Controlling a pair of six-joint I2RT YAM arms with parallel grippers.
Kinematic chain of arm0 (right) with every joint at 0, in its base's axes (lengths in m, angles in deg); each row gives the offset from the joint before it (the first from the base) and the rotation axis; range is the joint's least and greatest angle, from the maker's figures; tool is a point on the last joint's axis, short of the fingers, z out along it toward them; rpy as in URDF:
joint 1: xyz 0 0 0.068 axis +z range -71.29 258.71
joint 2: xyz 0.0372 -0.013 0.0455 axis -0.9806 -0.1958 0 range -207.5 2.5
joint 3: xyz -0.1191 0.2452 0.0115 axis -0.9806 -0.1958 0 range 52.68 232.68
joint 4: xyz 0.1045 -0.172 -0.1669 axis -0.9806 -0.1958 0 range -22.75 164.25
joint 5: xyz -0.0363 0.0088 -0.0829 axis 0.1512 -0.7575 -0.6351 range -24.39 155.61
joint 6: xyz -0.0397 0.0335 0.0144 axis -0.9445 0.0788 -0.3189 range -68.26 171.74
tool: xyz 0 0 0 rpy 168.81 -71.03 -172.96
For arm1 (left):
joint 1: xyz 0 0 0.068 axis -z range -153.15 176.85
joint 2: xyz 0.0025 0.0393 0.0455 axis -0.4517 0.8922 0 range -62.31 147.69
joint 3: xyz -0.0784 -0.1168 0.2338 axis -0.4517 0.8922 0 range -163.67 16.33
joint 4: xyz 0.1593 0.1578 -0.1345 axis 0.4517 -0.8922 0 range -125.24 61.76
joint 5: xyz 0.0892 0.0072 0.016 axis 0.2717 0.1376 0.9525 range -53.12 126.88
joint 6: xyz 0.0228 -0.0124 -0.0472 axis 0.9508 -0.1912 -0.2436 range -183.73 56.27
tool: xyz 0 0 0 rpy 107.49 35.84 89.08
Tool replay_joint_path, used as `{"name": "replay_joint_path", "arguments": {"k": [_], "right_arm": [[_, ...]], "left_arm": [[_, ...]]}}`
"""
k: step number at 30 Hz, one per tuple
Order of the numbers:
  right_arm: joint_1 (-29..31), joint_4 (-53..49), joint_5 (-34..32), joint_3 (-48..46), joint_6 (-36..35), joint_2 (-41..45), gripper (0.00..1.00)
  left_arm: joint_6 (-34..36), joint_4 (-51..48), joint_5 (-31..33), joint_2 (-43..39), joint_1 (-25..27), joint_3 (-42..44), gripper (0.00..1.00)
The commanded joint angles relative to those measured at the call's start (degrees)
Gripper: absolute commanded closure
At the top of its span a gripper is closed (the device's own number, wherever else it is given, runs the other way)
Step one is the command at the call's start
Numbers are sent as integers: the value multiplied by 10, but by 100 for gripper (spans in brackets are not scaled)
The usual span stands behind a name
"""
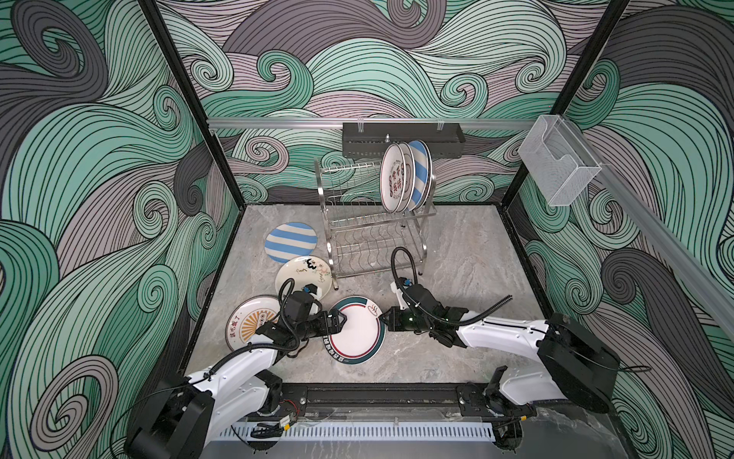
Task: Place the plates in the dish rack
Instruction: 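Lift the green-rimmed plate upright with the right gripper toward the rack, then carry the upright green-rimmed plate over the rack with the right gripper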
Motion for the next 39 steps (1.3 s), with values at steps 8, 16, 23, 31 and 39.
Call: {"name": "replay_joint_path", "arguments": {"k": [8,16,23,31,39], "right_arm": [[-33,-117,-60,31,-52,152,100],[-51,-296,-126,163,-142,258,100],[-50,-367,-148,317,-206,252,100],[-48,-380,-187,491,-268,167,100],[-30,-394,-298,702,-341,41,100]], "left_arm": [[10,-133,162,-114,2,-43,1],[15,-189,250,-150,-5,-54,1],[28,-197,244,-148,-22,-60,1],[52,-158,171,-150,-45,-49,1],[113,-100,118,-160,-48,-31,2]]}}
